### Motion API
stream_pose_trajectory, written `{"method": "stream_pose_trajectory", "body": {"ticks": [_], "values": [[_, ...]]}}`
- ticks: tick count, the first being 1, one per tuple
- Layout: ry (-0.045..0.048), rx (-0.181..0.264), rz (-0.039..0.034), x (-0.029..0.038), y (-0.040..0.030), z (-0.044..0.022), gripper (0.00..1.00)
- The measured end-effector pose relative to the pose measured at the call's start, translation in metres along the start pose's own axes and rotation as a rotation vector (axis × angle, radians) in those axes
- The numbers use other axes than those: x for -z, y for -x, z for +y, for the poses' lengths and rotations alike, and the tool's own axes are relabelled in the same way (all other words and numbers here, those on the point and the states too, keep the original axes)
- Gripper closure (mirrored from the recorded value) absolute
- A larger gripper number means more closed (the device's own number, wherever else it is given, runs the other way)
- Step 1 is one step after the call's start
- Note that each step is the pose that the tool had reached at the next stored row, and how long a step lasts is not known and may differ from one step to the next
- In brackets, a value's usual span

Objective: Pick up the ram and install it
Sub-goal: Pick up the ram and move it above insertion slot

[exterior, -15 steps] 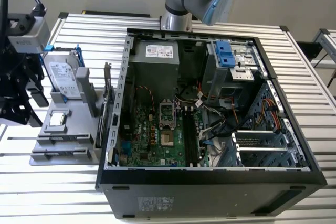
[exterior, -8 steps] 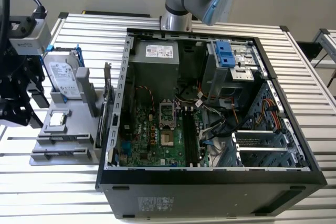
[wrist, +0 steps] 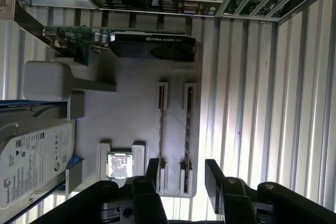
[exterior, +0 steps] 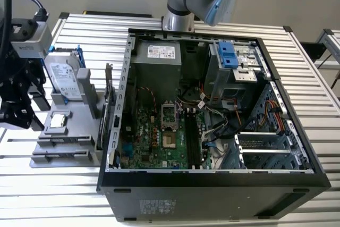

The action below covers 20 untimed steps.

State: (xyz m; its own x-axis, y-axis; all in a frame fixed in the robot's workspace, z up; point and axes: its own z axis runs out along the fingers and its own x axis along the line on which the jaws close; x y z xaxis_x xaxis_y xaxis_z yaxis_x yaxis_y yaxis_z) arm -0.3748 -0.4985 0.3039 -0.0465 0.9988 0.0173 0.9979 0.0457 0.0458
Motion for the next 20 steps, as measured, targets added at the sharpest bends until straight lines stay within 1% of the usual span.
{"method": "stream_pose_trajectory", "body": {"ticks": [20], "values": [[-0.0001, 0.000, -0.0001, -0.0067, 0.0001, -0.0003, 0.00]]}}
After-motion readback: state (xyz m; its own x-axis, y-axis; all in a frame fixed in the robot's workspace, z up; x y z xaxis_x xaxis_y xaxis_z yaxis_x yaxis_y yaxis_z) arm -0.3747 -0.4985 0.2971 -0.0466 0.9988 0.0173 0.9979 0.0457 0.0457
